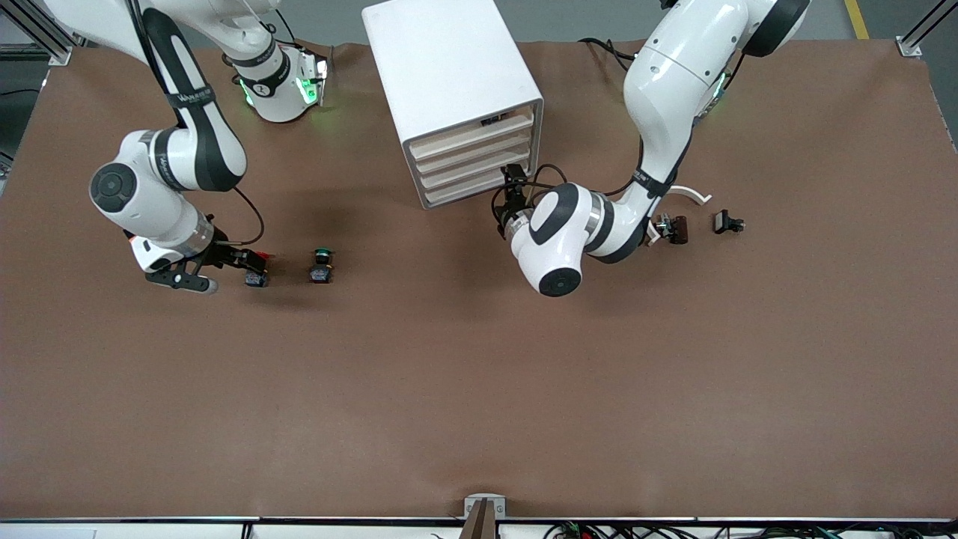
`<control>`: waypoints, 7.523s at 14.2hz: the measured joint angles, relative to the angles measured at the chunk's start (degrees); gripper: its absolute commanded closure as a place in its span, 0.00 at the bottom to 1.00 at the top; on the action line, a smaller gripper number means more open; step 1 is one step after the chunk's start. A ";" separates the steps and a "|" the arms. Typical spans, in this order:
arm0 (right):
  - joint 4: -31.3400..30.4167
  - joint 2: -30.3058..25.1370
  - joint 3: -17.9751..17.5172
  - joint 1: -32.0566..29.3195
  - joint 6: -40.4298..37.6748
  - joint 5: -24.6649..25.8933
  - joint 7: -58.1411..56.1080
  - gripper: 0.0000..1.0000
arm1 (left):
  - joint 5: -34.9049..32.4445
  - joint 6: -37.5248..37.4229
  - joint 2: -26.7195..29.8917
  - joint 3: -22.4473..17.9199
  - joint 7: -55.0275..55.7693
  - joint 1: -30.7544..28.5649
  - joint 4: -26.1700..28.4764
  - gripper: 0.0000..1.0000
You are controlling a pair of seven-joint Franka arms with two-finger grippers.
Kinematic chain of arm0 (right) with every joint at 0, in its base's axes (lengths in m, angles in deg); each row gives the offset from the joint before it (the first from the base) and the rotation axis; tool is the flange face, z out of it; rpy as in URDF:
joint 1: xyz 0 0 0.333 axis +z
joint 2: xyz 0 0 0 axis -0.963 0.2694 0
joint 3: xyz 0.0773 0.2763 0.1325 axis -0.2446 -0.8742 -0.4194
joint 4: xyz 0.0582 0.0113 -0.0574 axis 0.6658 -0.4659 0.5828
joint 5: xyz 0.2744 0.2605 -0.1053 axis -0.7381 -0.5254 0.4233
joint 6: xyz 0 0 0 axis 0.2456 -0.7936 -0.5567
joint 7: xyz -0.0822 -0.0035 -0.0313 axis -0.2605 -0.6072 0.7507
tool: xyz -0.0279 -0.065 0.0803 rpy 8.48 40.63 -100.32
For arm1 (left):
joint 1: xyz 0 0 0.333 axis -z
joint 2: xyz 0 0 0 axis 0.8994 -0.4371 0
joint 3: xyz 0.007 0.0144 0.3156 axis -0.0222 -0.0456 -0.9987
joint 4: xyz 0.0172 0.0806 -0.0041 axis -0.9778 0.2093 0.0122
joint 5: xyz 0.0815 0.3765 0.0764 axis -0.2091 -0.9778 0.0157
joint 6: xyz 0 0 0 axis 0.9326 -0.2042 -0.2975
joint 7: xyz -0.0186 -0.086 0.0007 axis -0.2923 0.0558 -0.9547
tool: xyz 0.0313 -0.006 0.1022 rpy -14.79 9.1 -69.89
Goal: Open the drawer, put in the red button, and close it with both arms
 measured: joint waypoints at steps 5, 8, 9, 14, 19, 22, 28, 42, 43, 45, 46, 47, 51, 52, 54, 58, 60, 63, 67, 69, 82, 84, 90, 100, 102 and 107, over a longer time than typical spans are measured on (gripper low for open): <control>-1.78 4.85 0.06 -0.01 7.13 0.13 0.00 0.00 | 5.33 -2.74 -2.22 0.01 5.39 0.15 0.04 0.00; -1.86 6.29 0.13 -0.01 8.23 0.19 -0.01 0.00 | 8.68 -3.04 -3.52 0.02 8.04 1.12 0.04 0.02; -1.86 6.61 0.15 -0.01 8.24 0.20 -0.01 0.00 | 9.72 -3.04 -3.96 0.02 8.77 1.43 0.04 0.02; -1.89 8.12 0.32 -0.01 8.74 0.20 -0.01 0.00 | 12.63 -3.09 -6.06 0.03 10.61 2.92 0.04 0.14; -1.89 8.76 0.39 -0.02 9.29 0.54 -0.07 0.52 | 13.53 -3.41 -6.86 0.03 11.60 4.00 0.04 0.17; -1.96 8.88 0.47 -0.30 9.91 1.42 -0.07 0.57 | 13.69 -4.29 -6.97 -0.01 12.35 4.00 -0.03 0.22; -2.05 9.30 0.51 -0.65 11.17 1.56 -0.09 1.00 | 13.69 -5.79 -7.19 -0.28 13.22 3.57 -0.12 0.00; 14.48 -0.51 0.14 -0.46 -23.75 1.56 8.38 1.00 | 13.08 -7.61 -6.91 -4.31 12.80 2.68 -5.03 0.03; 16.29 -0.99 -0.05 -0.08 -27.05 1.55 10.36 1.00 | 13.07 -8.80 -6.90 -4.31 12.81 2.69 -5.31 0.06; 20.20 -1.63 -0.42 1.52 -33.93 1.55 14.85 1.00 | 13.06 -11.22 -6.91 -4.25 12.80 2.78 -5.45 0.19; 22.06 -1.92 -0.55 2.61 -36.78 1.55 17.22 1.00 | 13.06 -11.99 -6.91 -4.12 12.80 2.91 -5.45 0.25; 23.72 -2.16 -0.66 3.77 -39.19 1.54 19.54 1.00 | 13.06 -12.47 -6.91 -3.93 12.80 3.12 -5.43 0.33; 27.86 -2.32 -0.96 8.31 -44.32 1.50 27.93 1.00 | 13.06 -12.67 -7.18 -3.08 12.80 4.14 -5.11 0.82; 28.42 -2.31 -0.99 9.31 -44.96 1.49 30.01 1.00 | 13.06 -12.67 -7.26 -3.04 12.80 4.27 -4.98 0.95; 29.30 -2.31 -1.04 11.31 -45.70 1.48 34.16 1.00 | 13.18 -13.03 -7.26 -3.02 12.89 4.25 -4.91 1.00; 30.38 -2.29 -1.08 15.28 -45.89 1.47 42.62 1.00 | 13.21 -13.28 -7.20 -3.14 13.84 3.79 -5.00 1.00; 31.49 -2.23 -1.08 16.59 -46.42 1.43 45.64 1.00 | 13.21 -13.05 -7.20 -3.29 13.96 2.64 -5.09 1.00; 37.34 -1.70 -1.07 17.68 -51.96 -0.75 49.22 1.00 | 13.22 -12.55 -7.20 -3.36 13.96 -1.04 -5.70 1.00; 41.33 0.58 -1.06 19.12 -53.37 -1.59 54.02 1.00 | 13.27 -11.91 -7.20 -3.33 13.29 -3.82 -6.80 0.95; 42.29 1.78 -1.06 20.77 -53.21 -1.88 57.89 1.00 | 13.25 -11.62 -7.21 -3.42 13.23 -4.15 -7.31 0.93; 45.31 5.41 -1.15 35.50 -49.48 -2.82 84.77 1.00 | 13.08 -7.52 -6.29 -3.67 9.93 -10.72 -17.39 0.00; 45.47 6.94 -1.15 38.35 -47.56 -2.81 90.56 1.00 | 13.03 -7.51 -4.69 -3.77 5.38 -13.91 -18.78 0.00; 48.43 11.64 -1.08 46.00 -43.54 -2.10 105.33 1.00 | -0.32 -7.69 2.06 -8.67 -10.67 -18.41 -19.29 0.00; 49.35 19.03 -1.00 53.38 -34.29 0.38 119.54 1.00 | -27.36 -7.68 10.55 -8.60 -45.70 -16.82 -19.30 0.00; 49.47 20.07 -0.93 53.41 -32.96 0.38 120.47 1.00 | -31.65 -7.68 11.98 -8.57 -54.38 -16.14 -19.28 0.00; 49.64 22.45 -0.92 53.94 -31.31 0.39 121.72 1.00 | -37.07 -6.37 15.08 -8.38 -78.57 -15.66 -19.16 0.00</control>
